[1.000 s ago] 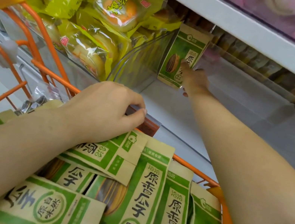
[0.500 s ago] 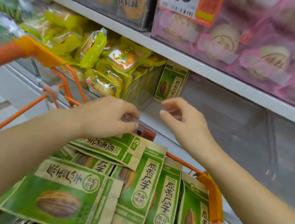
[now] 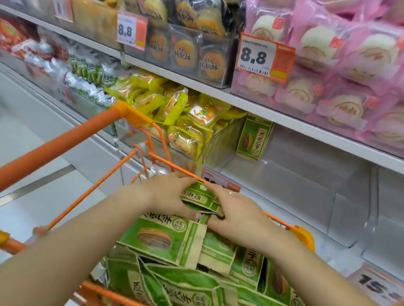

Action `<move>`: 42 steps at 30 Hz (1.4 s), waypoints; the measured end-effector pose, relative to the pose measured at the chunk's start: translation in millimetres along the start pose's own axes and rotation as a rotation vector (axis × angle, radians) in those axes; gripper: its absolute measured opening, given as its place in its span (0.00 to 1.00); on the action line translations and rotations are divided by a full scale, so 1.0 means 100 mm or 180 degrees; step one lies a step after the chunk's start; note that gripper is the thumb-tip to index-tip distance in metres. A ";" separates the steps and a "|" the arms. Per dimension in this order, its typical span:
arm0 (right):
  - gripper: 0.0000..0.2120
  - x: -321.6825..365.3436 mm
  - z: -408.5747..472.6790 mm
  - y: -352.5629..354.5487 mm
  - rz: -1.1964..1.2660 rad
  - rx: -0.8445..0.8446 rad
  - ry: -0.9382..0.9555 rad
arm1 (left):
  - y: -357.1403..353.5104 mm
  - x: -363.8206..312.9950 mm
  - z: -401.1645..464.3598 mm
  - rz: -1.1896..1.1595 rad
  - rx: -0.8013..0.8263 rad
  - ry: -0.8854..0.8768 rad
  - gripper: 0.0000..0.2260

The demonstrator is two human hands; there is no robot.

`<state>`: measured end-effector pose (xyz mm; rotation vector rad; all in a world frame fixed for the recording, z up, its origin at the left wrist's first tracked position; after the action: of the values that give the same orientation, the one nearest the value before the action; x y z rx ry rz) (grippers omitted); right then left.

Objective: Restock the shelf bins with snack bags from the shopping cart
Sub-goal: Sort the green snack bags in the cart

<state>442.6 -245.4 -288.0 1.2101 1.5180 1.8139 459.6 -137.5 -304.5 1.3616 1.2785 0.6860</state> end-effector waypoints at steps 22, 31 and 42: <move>0.08 -0.15 -0.46 0.51 0.4196 -0.1271 -0.0497 | 0.66 -0.40 -0.54 -0.2709 -0.0729 -0.0367 0.14; 0.11 -0.58 -0.58 0.26 0.4297 -0.1317 -0.1134 | -0.09 0.11 -0.69 0.0451 0.0962 0.0066 0.36; 0.08 -0.68 -0.66 0.32 0.4324 -0.1353 -0.1371 | 0.68 0.08 -0.81 -0.2969 -0.0148 0.0027 0.21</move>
<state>425.5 -343.2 -279.3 2.4222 -0.1302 2.1164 407.9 -93.1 -223.4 0.5887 1.6853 0.0637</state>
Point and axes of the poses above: each hand's wrist, its own z-axis towards the middle knuckle, its own y-axis out of the back of the hand, x = y × z, the point moved 10 cm from there along z, towards the middle knuckle, and after that the axes turned 4 degrees about z, right-handed, at the moved point
